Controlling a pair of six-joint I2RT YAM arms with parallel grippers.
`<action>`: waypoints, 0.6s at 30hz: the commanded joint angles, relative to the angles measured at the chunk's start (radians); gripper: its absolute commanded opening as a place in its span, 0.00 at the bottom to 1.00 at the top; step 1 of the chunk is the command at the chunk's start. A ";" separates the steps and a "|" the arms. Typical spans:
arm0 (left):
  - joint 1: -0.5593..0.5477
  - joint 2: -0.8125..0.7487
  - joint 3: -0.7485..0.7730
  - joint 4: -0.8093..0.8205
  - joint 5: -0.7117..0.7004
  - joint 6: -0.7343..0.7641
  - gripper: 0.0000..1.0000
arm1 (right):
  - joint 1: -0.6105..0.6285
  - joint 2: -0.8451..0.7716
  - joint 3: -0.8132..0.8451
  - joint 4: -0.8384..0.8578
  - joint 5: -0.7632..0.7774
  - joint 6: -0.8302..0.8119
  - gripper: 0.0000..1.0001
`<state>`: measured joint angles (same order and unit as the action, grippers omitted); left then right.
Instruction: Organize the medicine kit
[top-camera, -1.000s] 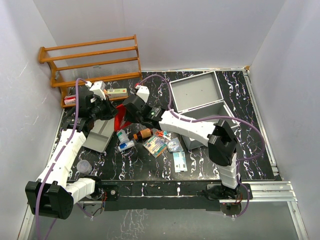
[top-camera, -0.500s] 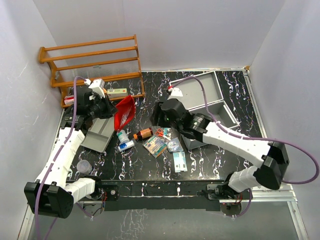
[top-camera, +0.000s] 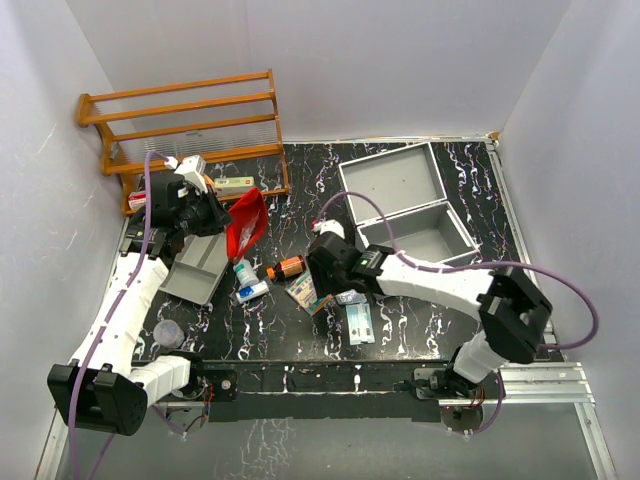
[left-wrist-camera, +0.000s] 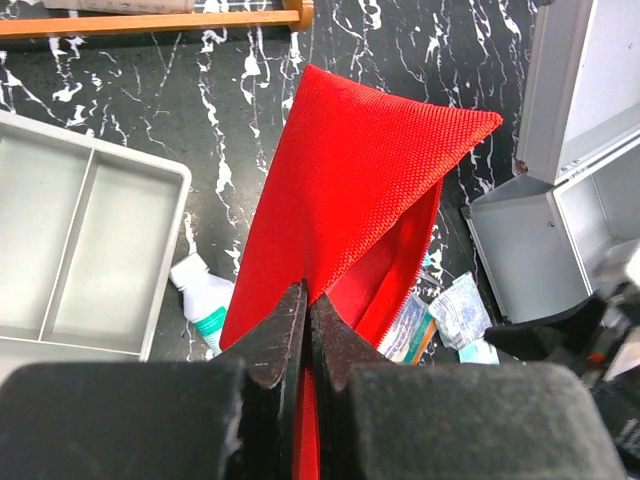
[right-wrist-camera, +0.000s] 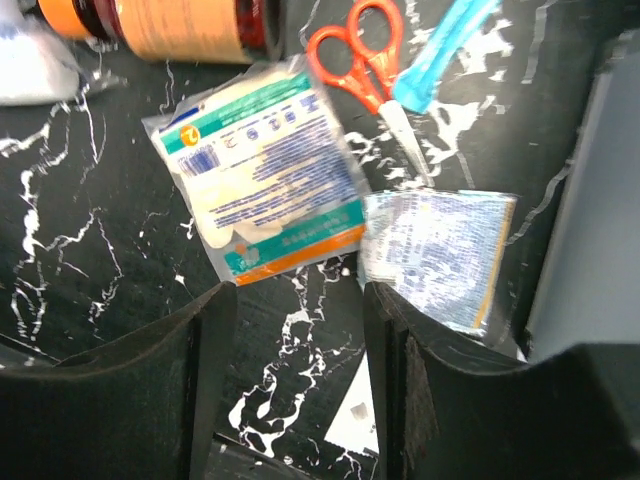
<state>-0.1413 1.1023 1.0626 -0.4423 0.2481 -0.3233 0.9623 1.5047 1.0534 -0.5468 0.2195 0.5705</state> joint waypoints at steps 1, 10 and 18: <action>-0.003 -0.032 0.045 -0.005 -0.075 -0.020 0.00 | 0.046 0.085 0.088 0.053 -0.029 -0.119 0.51; -0.003 -0.063 0.056 -0.011 -0.222 -0.060 0.00 | 0.082 0.272 0.214 0.018 -0.004 -0.184 0.49; -0.002 -0.053 0.057 -0.006 -0.209 -0.064 0.00 | 0.082 0.368 0.265 -0.031 0.028 -0.204 0.42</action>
<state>-0.1413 1.0683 1.0782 -0.4576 0.0498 -0.3786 1.0416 1.8557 1.2720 -0.5674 0.2146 0.3931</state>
